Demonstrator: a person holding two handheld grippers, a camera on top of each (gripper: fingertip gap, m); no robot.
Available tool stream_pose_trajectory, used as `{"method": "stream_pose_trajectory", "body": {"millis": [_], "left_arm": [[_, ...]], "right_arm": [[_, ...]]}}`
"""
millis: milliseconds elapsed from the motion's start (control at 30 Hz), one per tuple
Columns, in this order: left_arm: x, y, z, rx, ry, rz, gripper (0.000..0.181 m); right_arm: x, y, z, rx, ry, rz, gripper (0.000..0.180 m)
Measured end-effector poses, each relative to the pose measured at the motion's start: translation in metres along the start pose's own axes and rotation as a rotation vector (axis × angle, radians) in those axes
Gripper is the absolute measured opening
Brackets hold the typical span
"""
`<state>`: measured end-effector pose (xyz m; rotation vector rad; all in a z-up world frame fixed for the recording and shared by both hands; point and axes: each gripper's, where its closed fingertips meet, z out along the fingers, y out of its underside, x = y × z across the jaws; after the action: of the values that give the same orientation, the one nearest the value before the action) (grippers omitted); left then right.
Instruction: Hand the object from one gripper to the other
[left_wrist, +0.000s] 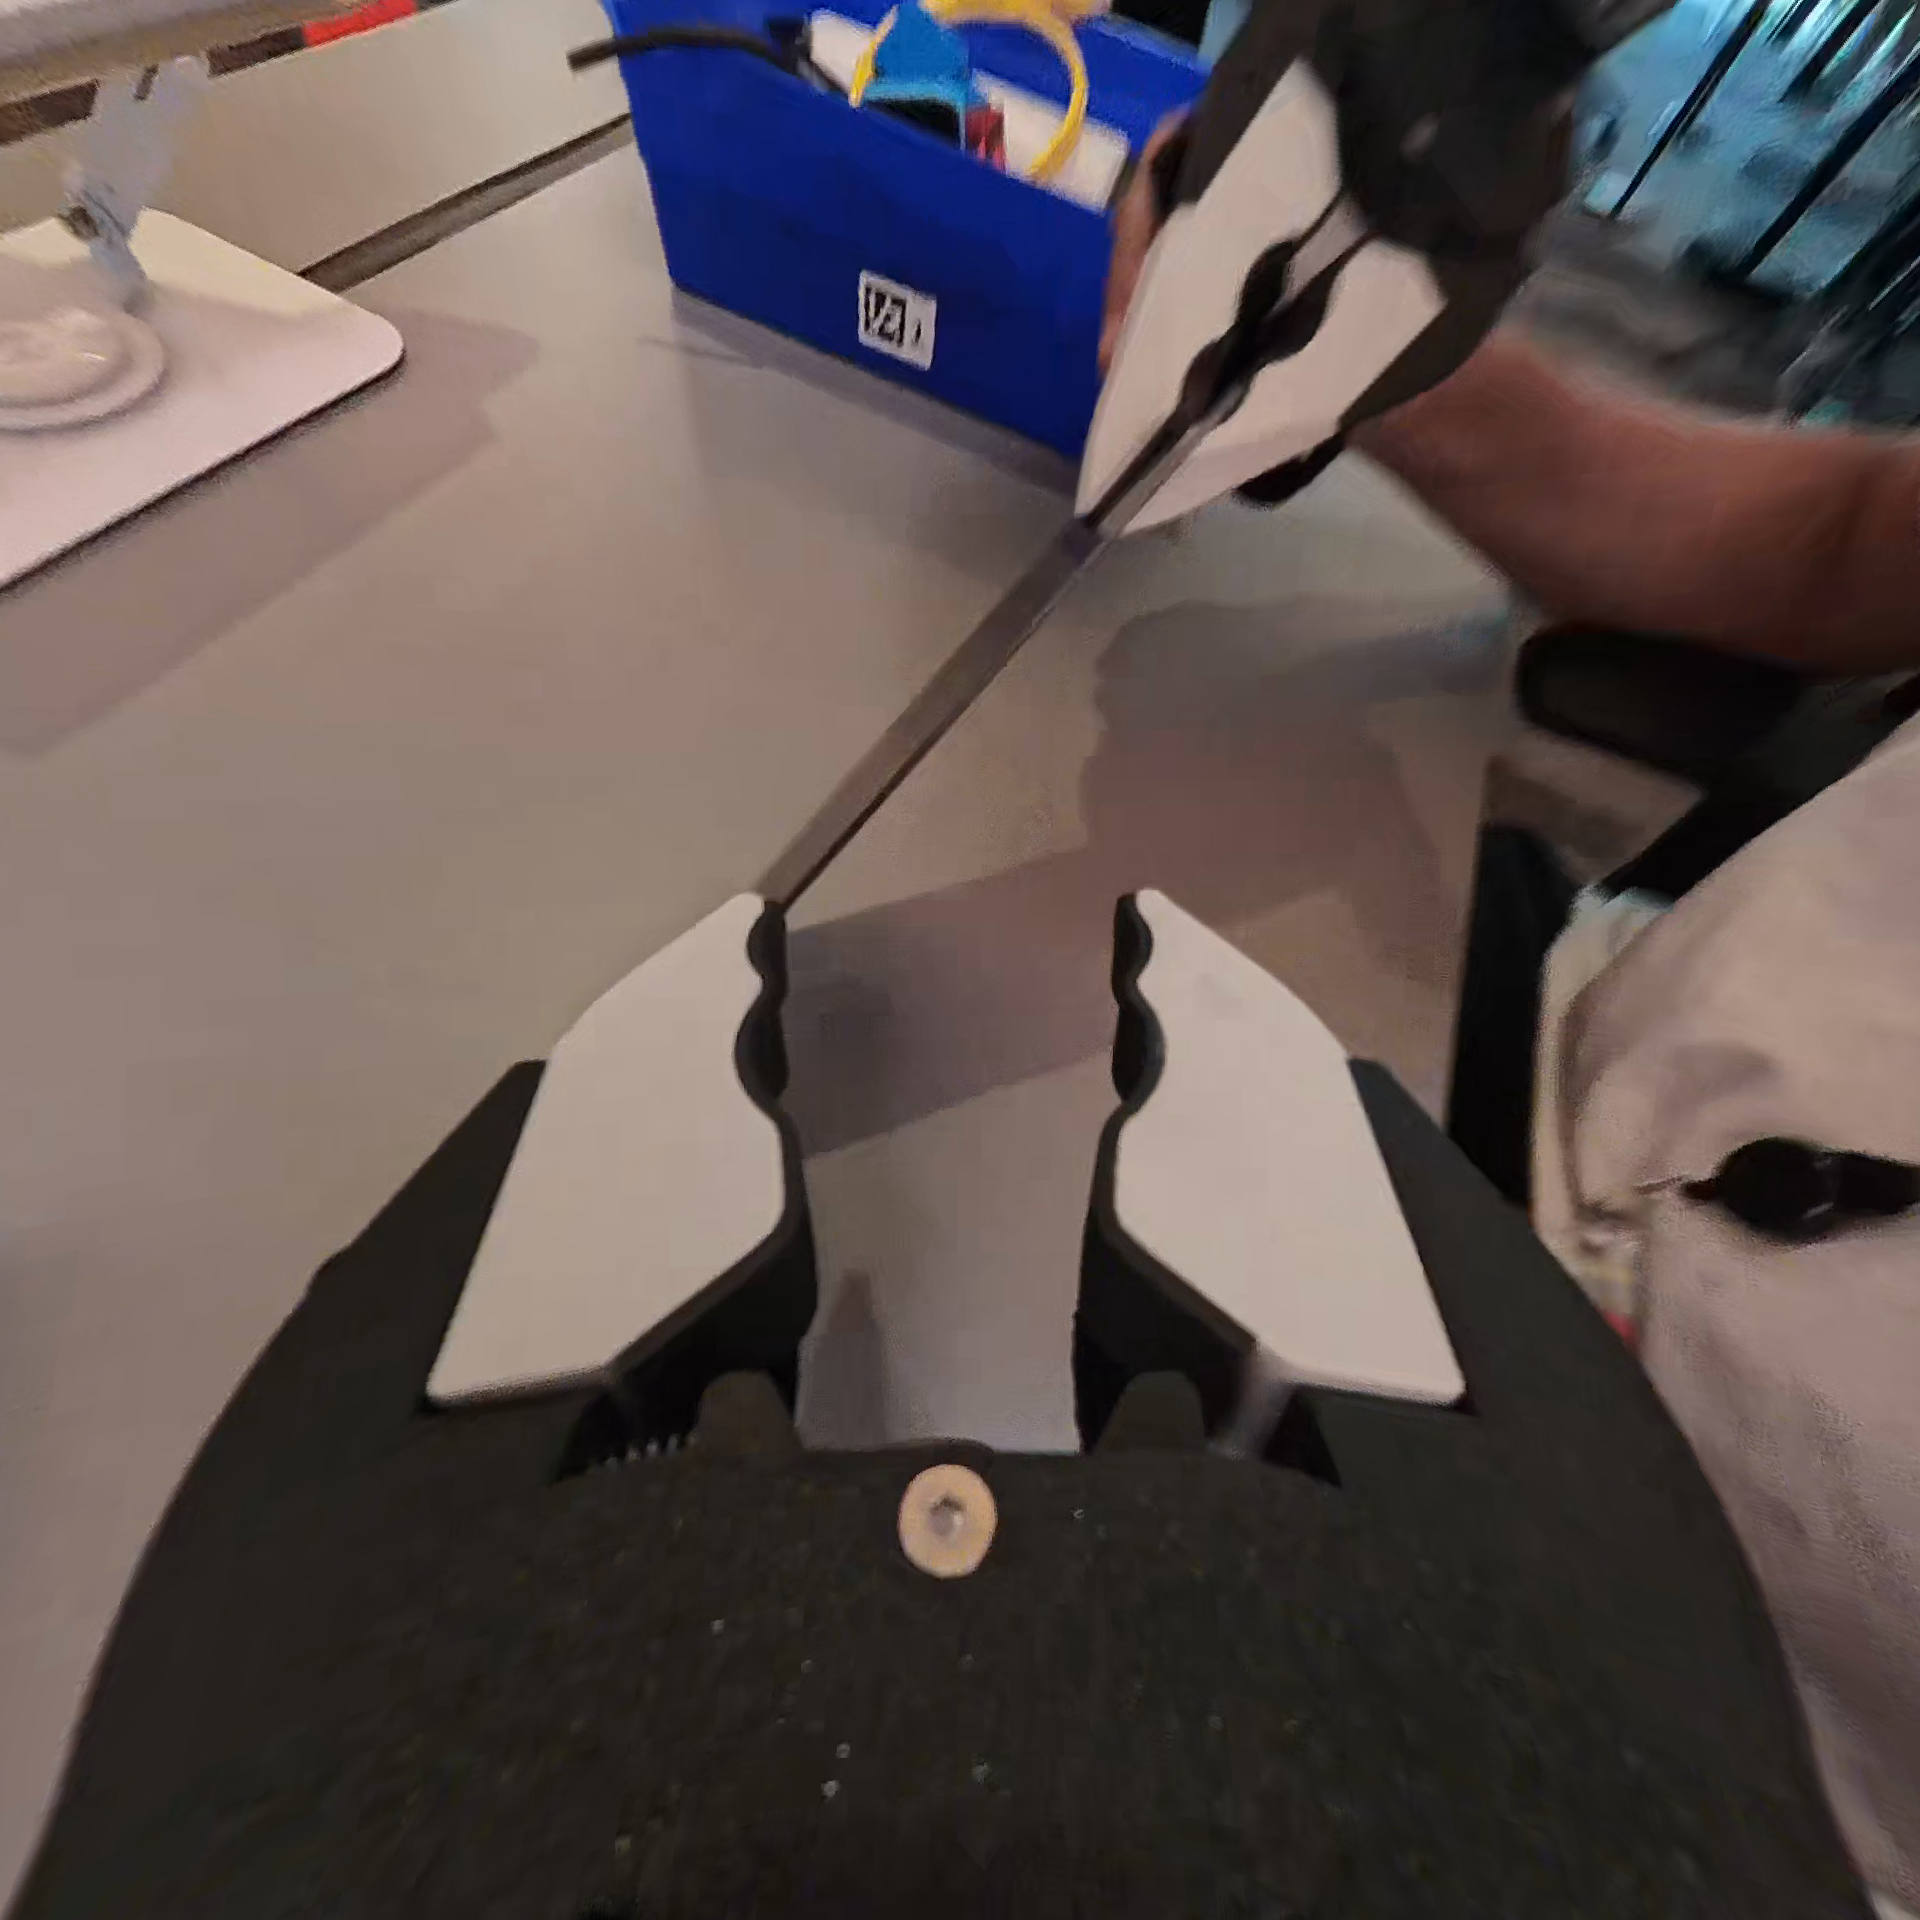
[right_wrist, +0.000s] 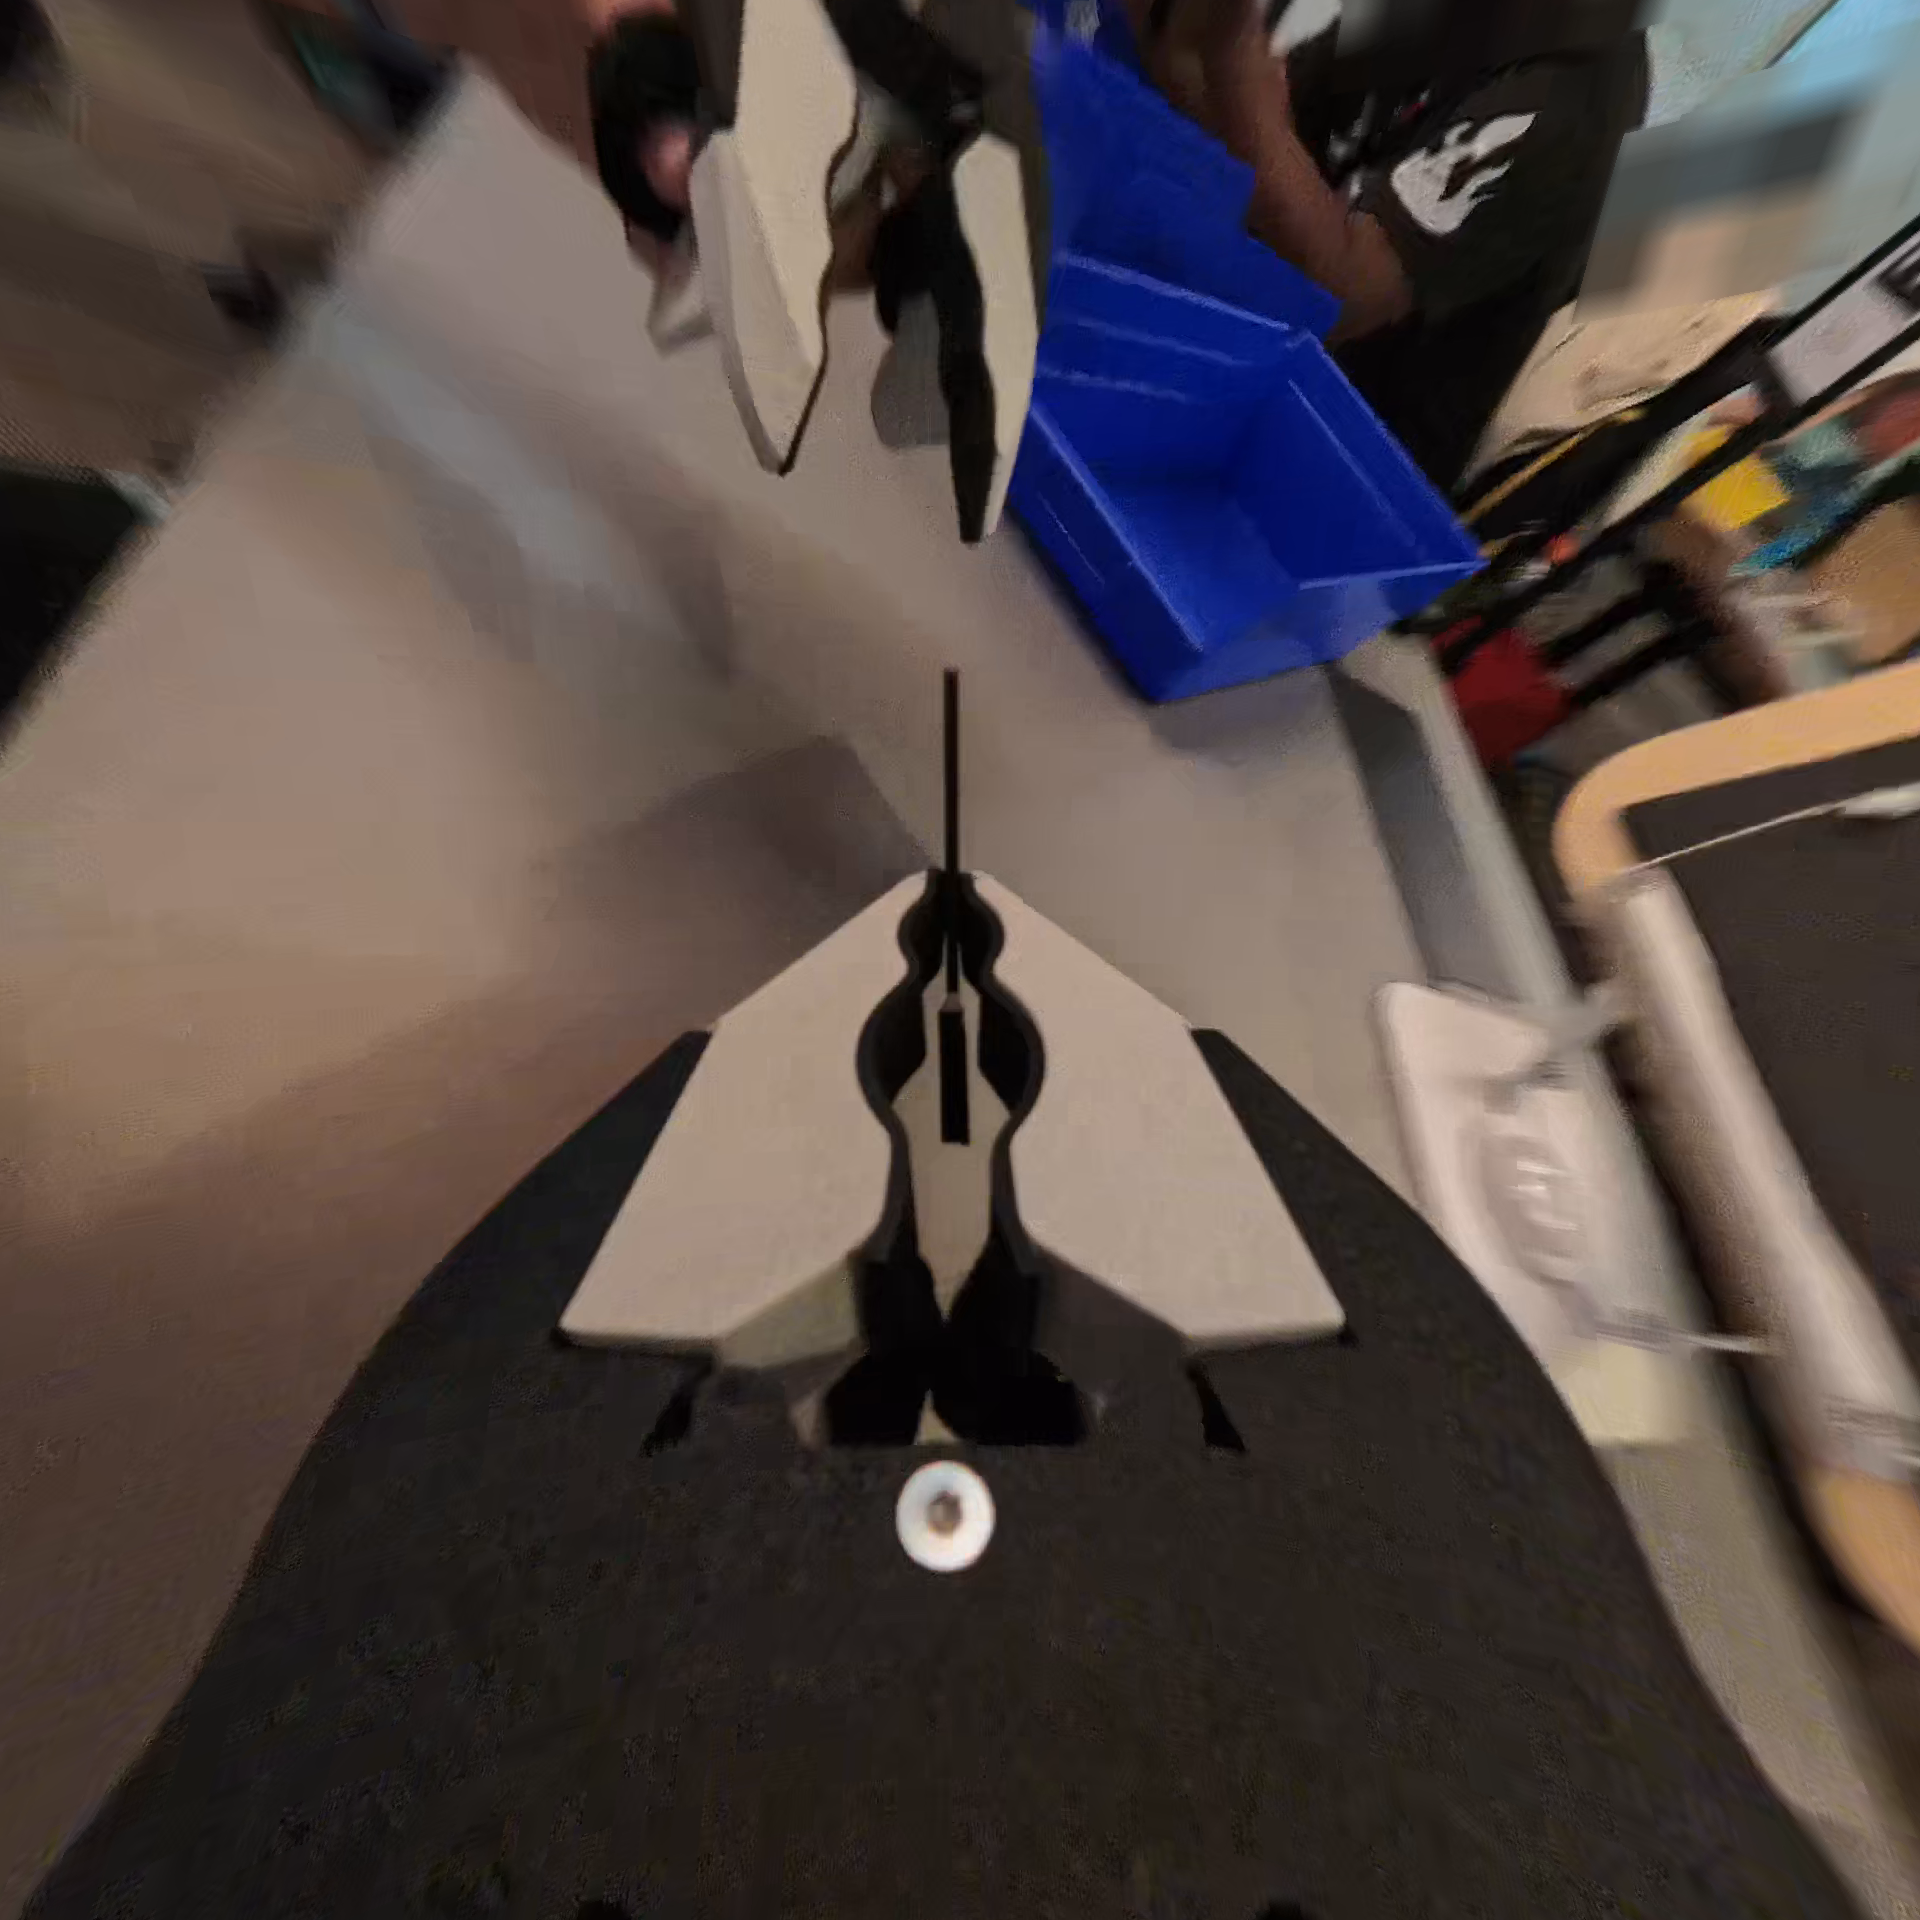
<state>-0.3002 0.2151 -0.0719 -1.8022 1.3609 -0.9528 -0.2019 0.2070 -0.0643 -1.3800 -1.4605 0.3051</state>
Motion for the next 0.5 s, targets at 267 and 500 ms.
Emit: {"method": "stream_pose_trajectory", "body": {"millis": [267, 500], "left_arm": [[-0.007, -0.014, 0.013, 0.063, -0.056, -0.274, 0.068], [-0.046, -0.042, -0.003, 0.420, 0.113, -0.750, 0.069]], "right_arm": [[0.006, -0.014, 0.021, -0.378, 0.440, -0.745, 0.001], [-0.005, -0.032, 0.021, -0.211, 0.700, -0.990, 0.001]]}}
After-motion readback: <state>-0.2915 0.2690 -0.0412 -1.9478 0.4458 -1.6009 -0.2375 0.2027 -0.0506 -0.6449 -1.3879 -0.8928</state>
